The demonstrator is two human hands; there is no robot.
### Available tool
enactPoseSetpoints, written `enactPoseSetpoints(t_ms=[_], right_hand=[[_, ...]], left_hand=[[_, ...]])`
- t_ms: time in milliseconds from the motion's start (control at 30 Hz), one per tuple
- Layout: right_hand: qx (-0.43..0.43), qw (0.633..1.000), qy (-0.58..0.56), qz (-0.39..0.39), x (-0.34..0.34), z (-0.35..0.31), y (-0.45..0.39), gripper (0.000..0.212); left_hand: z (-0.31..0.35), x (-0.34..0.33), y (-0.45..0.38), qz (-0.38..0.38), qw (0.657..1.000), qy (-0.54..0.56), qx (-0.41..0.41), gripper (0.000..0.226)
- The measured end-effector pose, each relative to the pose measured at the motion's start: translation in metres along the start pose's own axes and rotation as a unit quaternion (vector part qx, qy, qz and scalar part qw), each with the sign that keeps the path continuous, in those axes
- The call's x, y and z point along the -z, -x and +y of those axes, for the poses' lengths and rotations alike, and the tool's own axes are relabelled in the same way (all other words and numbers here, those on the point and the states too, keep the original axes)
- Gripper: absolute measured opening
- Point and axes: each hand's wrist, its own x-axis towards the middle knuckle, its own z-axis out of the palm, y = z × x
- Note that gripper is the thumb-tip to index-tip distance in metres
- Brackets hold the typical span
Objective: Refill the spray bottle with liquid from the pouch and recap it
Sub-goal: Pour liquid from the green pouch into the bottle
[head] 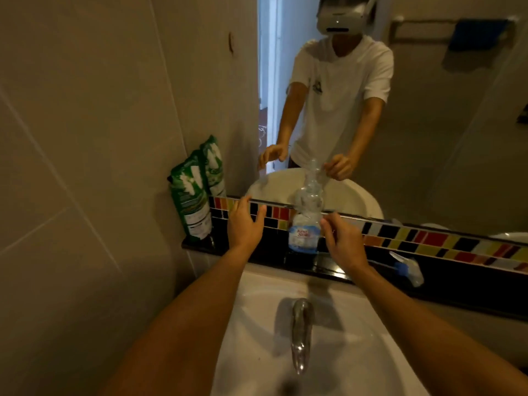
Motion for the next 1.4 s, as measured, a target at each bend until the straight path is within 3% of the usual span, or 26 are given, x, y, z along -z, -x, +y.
enactPoseSetpoints(t_ms=[200,367,467,533,633,767,1000,1133,1233,1300,1400], right_hand=[[0.107,0.991,-0.032,-0.073,-0.082,-0.080,-0.025,0.021],[0.136,0.980,0.002,-0.142,-0.134,-0.143,-0.086,0.014],[0.145,0.975,0.058,-0.159,-0.157,-0.181,-0.125,0.060],[0.149,0.965,0.120,-0.181,-0.167,-0.203,-0.146,0.074],[0.186,0.937,0.230,-0.185,-0.178,-0.218,-0.165,0.059],[0.252,0.932,0.239,-0.108,-0.186,-0.218,-0.171,0.027],[0.301,0.919,0.217,-0.134,-0.148,-0.200,-0.165,0.020],[0.243,0.955,0.137,-0.100,-0.135,-0.181,-0.151,0.016],[0.091,0.991,-0.081,-0.046,-0.139,-0.157,-0.134,0.025],[-0.037,0.961,-0.263,-0.079,-0.141,-0.147,-0.121,0.048],[-0.122,0.893,-0.421,-0.099,-0.144,-0.136,-0.107,0.068]], left_hand=[[-0.056,0.062,-0.017,0.160,0.981,0.008,0.107,0.048],[-0.087,0.081,-0.037,0.173,0.973,-0.004,0.153,0.051],[-0.096,0.080,-0.046,0.168,0.973,-0.007,0.156,0.047],[-0.098,0.077,-0.050,0.182,0.973,0.009,0.140,0.045],[-0.102,0.078,-0.054,0.217,0.967,0.048,0.128,0.035],[-0.106,0.081,-0.059,0.221,0.959,0.080,0.160,0.018],[-0.125,0.080,-0.051,0.208,0.967,0.129,0.065,0.012],[-0.121,0.081,-0.052,0.147,0.967,0.203,0.050,0.022],[-0.114,0.079,-0.053,0.073,0.969,0.229,0.051,0.011],[-0.115,0.074,-0.054,0.038,0.971,0.234,0.040,0.009],[-0.118,0.069,-0.050,0.008,0.967,0.253,0.030,0.008]])
